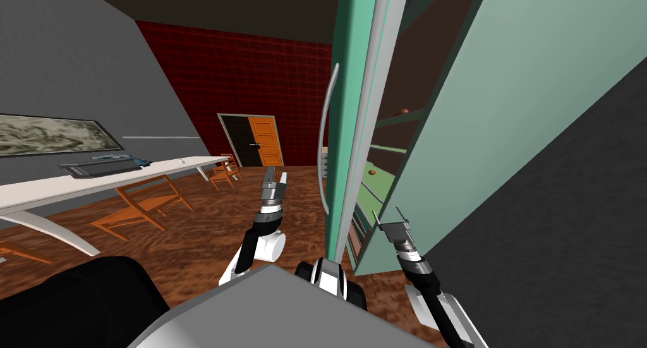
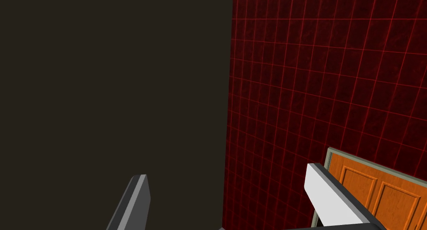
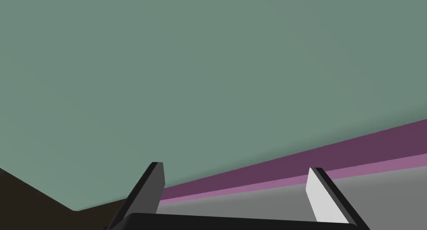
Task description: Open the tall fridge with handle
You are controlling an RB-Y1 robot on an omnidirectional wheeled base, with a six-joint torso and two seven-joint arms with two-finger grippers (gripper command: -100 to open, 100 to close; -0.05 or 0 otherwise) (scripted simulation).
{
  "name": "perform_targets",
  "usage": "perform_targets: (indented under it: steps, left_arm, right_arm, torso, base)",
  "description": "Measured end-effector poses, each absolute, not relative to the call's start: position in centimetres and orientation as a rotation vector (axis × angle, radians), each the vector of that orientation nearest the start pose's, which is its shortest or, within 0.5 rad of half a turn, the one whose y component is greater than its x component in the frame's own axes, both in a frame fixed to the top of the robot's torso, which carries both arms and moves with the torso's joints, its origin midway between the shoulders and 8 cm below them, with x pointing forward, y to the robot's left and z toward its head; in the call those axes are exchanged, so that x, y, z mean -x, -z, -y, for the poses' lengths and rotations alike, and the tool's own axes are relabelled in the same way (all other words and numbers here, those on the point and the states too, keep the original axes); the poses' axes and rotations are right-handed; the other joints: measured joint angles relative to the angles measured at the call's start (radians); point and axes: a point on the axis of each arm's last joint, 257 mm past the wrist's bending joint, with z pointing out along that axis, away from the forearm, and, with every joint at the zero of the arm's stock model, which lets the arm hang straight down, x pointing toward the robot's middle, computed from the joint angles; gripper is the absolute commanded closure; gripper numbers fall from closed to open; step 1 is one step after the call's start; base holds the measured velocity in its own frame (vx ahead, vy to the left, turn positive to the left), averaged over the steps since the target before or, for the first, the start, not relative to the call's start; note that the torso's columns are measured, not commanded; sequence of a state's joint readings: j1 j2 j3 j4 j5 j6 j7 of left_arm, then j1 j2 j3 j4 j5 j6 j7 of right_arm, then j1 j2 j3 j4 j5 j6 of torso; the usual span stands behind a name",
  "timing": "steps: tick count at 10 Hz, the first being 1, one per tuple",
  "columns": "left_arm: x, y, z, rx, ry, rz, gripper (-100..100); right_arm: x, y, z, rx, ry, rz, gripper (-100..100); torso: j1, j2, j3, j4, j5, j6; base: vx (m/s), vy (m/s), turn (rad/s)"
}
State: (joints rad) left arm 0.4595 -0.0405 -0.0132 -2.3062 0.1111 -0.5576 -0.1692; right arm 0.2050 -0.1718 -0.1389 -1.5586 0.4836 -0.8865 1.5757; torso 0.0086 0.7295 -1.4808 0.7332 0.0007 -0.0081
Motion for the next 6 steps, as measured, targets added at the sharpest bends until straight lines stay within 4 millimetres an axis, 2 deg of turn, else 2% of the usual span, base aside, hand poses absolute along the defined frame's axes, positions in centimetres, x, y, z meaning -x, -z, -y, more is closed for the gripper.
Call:
perform_targets:
  steps: [6]
  left_arm:
    - [-32.8, -5.8, -28.7, 0.608, 1.26, -0.465, 0]
  right_arm:
    - [-43.3, 16.1, 25.3, 0.686, 0.511, -0.891, -100]
  torso:
    - [0.002, -0.003, -0.002, -0.001, 0.0, -0.003]
  base:
    - [-0.009, 0.049, -0.017]
